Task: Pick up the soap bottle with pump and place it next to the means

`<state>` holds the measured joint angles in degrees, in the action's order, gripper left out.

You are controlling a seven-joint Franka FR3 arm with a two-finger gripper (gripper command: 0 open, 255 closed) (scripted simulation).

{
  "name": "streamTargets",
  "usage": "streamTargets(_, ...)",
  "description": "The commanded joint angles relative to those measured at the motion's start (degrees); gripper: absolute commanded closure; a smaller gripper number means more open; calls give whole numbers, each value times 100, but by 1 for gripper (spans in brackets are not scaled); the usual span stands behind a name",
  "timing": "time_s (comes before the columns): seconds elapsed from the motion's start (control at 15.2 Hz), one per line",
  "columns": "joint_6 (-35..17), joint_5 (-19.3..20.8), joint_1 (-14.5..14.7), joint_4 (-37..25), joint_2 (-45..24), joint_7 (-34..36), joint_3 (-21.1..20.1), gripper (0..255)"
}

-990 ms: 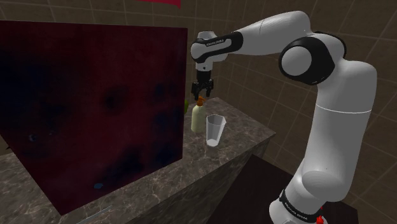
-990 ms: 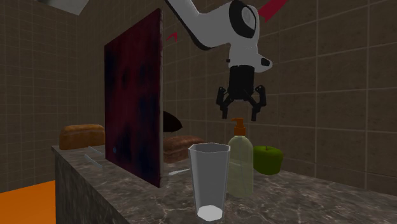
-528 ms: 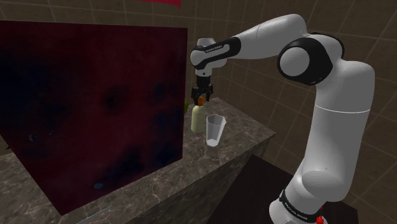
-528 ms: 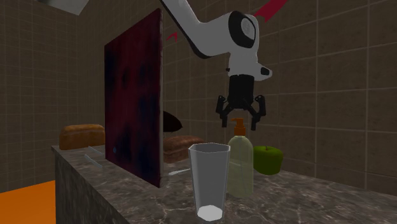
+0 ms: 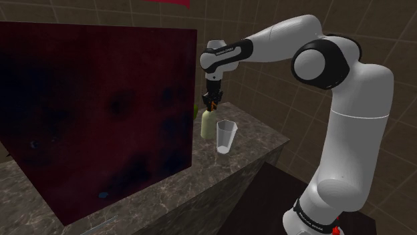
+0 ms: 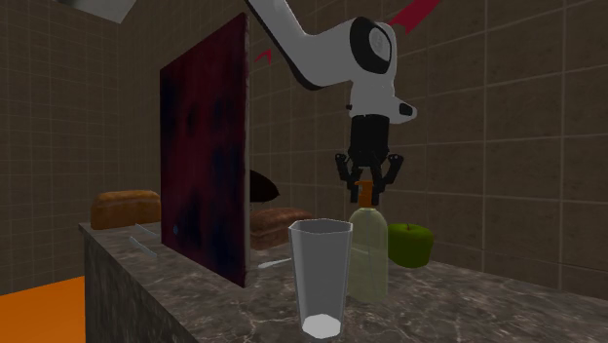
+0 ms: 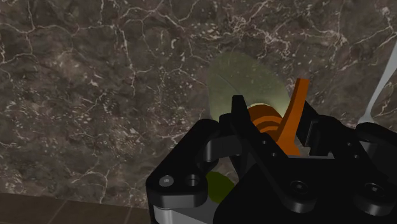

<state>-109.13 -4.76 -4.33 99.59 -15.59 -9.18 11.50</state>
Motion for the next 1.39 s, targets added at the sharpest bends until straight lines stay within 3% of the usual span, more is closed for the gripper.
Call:
streamTargets(0.0, 0, 0, 0, 0, -1, 0, 0, 255)
streamTargets(0.4, -2, 0, 0, 2, 0, 0, 0, 255)
streamTargets(1.32, 1008, 57, -6, -822, 191, 58, 20, 255)
